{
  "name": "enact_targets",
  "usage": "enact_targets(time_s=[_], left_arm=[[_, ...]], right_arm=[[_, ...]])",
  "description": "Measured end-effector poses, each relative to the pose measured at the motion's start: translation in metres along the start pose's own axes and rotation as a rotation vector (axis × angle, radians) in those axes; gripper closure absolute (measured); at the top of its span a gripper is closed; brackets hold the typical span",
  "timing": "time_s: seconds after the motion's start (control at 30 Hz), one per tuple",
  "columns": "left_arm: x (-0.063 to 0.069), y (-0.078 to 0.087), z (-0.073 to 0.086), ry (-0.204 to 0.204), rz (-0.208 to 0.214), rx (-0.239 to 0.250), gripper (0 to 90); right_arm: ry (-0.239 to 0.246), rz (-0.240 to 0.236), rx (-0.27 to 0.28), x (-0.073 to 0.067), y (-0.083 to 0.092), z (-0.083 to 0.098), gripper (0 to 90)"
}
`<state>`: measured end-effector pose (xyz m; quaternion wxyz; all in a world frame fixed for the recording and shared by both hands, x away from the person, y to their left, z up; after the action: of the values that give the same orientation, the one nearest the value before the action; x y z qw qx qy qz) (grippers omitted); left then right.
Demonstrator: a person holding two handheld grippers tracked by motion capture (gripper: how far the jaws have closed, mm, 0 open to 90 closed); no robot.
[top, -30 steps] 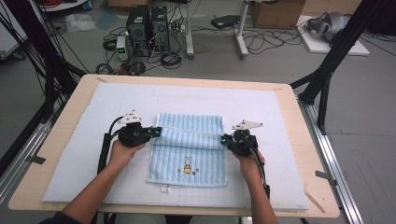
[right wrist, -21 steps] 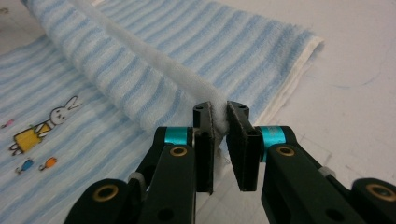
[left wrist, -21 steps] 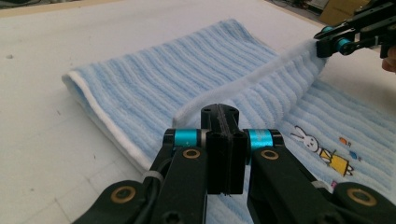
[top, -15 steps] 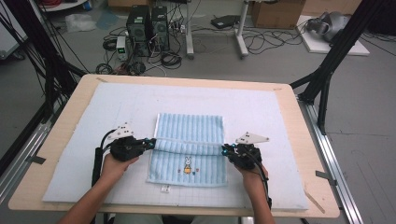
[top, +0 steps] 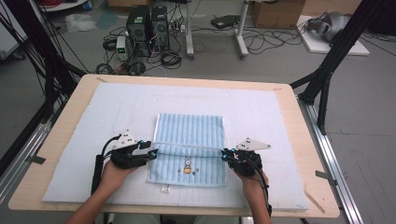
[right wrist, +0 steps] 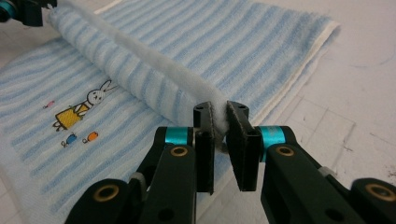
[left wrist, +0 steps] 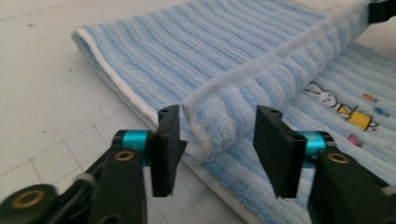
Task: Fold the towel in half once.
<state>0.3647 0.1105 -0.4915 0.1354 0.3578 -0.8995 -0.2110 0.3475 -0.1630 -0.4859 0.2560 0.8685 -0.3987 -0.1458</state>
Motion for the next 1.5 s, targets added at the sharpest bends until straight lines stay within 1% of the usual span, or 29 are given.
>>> enact_targets(time_s=[0.03,0.07,0.13,0.23,0.3,0.33,0.4,0.47,0.5,0.53,0.67,0.8,0.93,0.97,1.0,1.07,1.13,1.17,1.27,1.37,1.5], left_arm=[[0.000,-0.002,0.000,-0.010,-0.011,-0.005,47.1],[-0.001,-0.003,-0.001,-0.007,-0.022,-0.002,44.3],[-0.005,-0.003,-0.004,0.014,-0.034,0.019,40.2],[-0.006,-0.004,-0.006,0.032,-0.001,0.023,40.0],[-0.003,-0.007,-0.004,0.038,0.027,0.017,42.5],[-0.001,-0.008,-0.004,0.032,0.044,0.011,45.2],[0.004,-0.010,-0.003,0.014,0.068,0.011,56.3],[0.007,-0.007,-0.004,-0.006,0.081,0.024,75.7],[0.008,-0.006,-0.006,-0.009,0.084,0.036,83.0],[0.009,-0.003,-0.007,-0.005,0.091,0.041,84.2],[0.011,0.009,-0.010,0.011,0.104,0.065,85.0],[0.017,0.021,-0.014,0.012,0.124,0.094,84.9],[0.024,0.032,-0.013,0.013,0.144,0.101,84.9],[0.026,0.034,-0.013,0.012,0.148,0.102,84.9],[0.028,0.036,-0.012,0.009,0.154,0.100,84.9],[0.033,0.040,-0.010,0.016,0.168,0.101,84.9],[0.035,0.042,-0.007,0.024,0.174,0.097,84.9],[0.036,0.043,-0.005,0.032,0.182,0.089,84.9],[0.039,0.046,0.001,0.037,0.192,0.072,84.9],[0.042,0.049,0.005,0.039,0.206,0.066,84.9],[0.047,0.053,0.008,0.044,0.222,0.060,84.9]], right_arm=[[-0.002,-0.002,-0.001,0.000,0.000,0.000,81.3],[0.000,-0.004,-0.002,0.000,0.000,0.000,81.3],[-0.002,-0.009,-0.001,0.000,0.001,0.000,81.3],[-0.002,-0.008,-0.004,0.001,0.000,0.001,81.1],[-0.003,-0.011,-0.008,0.001,-0.001,0.003,81.1],[-0.007,-0.012,-0.012,0.001,-0.001,0.003,81.1],[-0.007,-0.011,-0.010,0.001,-0.001,0.003,81.1],[-0.007,-0.011,-0.005,0.001,0.000,0.002,81.1],[-0.005,-0.010,-0.004,0.001,0.001,0.002,81.1],[-0.006,-0.010,-0.003,0.000,0.001,0.002,81.1],[-0.004,-0.016,0.002,-0.003,0.005,0.002,81.2],[0.002,-0.017,0.017,-0.007,0.014,0.001,81.2],[-0.002,-0.020,0.033,-0.011,0.025,0.003,81.2],[0.005,-0.021,0.037,-0.013,0.027,0.003,81.1],[0.005,-0.025,0.035,-0.015,0.029,0.004,81.1],[0.014,-0.032,0.030,-0.019,0.033,0.007,81.2],[0.029,-0.026,0.018,-0.020,0.034,0.010,81.1],[0.030,-0.029,0.011,-0.022,0.035,0.013,81.1],[0.045,-0.033,-0.001,-0.026,0.036,0.017,81.1],[0.055,-0.037,-0.010,-0.030,0.039,0.020,81.1],[0.056,-0.042,-0.016,-0.033,0.042,0.024,81.1]])
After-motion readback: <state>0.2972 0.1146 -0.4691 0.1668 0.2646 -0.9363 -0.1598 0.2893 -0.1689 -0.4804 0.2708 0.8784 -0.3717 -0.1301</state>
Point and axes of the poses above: each handheld gripper's, and its own axes: y roughly backward along the jaws, z roughly out of its underside, x roughly to its right, the point moved 10 cm from there along -y, roughly forward along the jaws, and after that the axes turned 2 degrees about y, right-handed, at the moved point
